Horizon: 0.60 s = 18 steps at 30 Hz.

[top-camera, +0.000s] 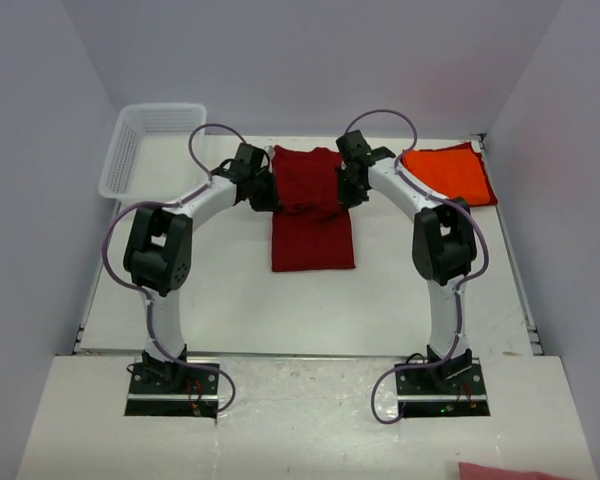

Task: Fold and stack the t-shirts
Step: Fold the folded rectangular tshirt in 1/3 of the way

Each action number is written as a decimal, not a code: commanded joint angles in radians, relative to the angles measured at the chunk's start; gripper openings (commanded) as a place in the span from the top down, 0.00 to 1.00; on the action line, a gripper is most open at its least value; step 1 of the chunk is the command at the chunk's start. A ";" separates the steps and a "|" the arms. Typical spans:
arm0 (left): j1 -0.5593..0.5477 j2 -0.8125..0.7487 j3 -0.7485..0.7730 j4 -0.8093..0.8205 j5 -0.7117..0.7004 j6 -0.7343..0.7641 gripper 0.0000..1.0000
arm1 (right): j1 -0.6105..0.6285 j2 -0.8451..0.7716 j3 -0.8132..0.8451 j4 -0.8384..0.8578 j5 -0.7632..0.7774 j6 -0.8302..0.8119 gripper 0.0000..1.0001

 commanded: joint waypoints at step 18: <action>-0.002 -0.190 0.013 0.199 -0.455 0.186 0.19 | -0.102 0.054 0.286 0.012 0.191 -0.189 0.18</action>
